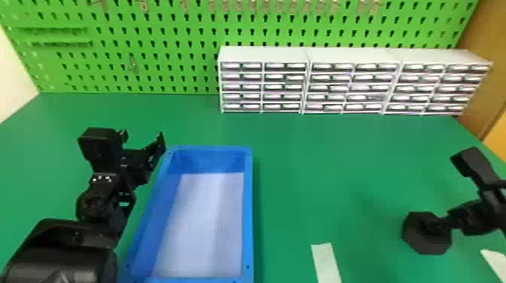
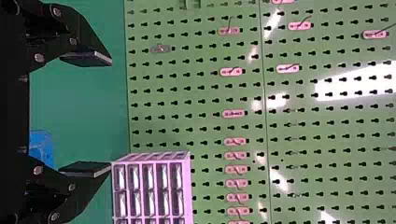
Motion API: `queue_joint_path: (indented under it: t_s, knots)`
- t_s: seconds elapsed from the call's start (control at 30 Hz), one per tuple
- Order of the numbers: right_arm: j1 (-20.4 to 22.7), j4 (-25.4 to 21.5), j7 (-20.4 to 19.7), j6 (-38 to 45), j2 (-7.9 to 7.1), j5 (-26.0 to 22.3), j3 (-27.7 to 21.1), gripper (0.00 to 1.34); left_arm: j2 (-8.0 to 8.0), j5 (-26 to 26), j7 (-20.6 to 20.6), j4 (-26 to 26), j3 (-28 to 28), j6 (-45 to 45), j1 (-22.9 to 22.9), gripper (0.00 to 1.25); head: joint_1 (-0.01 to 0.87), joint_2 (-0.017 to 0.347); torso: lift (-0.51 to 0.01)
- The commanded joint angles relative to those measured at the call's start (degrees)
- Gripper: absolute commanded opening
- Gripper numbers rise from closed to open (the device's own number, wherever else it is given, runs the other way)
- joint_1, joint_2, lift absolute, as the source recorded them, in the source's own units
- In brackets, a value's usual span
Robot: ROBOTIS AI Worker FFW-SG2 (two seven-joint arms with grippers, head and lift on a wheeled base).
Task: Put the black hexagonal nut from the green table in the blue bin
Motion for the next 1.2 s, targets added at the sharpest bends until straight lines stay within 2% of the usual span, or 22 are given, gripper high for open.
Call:
queue_joint_path:
  t_s: [0.0, 0.33, 0.47, 0.63, 0.8, 0.97, 1.07, 1.17]
  knots:
    - [-0.04, 0.79, 0.05, -0.19, 0.09, -0.13, 0.01, 0.88, 0.0, 0.0, 0.0, 0.0, -0.01, 0.0, 0.0, 0.79, 0.686, 0.052, -0.097]
    - [-0.21, 1.67, -0.04, -0.63, 0.18, -0.3, 0.27, 0.86, 0.0, 0.0, 0.0, 0.17, -0.27, 0.0, -0.09, 0.79, 0.686, 0.052, -0.097]
    - [-0.3, 1.84, -0.04, -0.63, 0.18, -0.3, 0.36, 0.75, 0.0, 0.09, 0.0, 0.26, -0.44, 0.0, -0.17, 0.79, 0.686, 0.052, -0.097]
    - [-0.39, 2.11, -0.04, -0.72, 0.26, -0.39, 0.45, 0.68, 0.0, 0.09, 0.0, 0.26, -0.44, 0.0, -0.17, 0.79, 0.686, 0.052, -0.097]
    - [-0.3, 2.11, 0.05, -0.72, 0.26, -0.57, 0.53, 0.51, 0.0, 0.09, 0.0, 0.26, -0.36, -0.09, -0.17, 0.79, 0.686, 0.052, -0.097]
    - [-0.3, 2.11, 0.05, -0.72, 0.26, -0.74, 0.62, 0.42, 0.0, 0.09, 0.0, 0.26, -0.36, 0.0, -0.17, 0.79, 0.686, 0.052, -0.097]
    - [-0.3, 2.11, 0.05, -0.63, 0.26, -0.74, 0.71, 0.31, 0.0, 0.09, 0.0, 0.26, -0.36, -0.09, -0.17, 0.79, 0.686, 0.052, -0.097]
    - [-0.3, 2.11, 0.05, -0.63, 0.18, -0.74, 0.71, 0.3, 0.0, 0.09, 0.0, 0.26, -0.36, 0.0, -0.17, 0.79, 0.686, 0.052, -0.097]
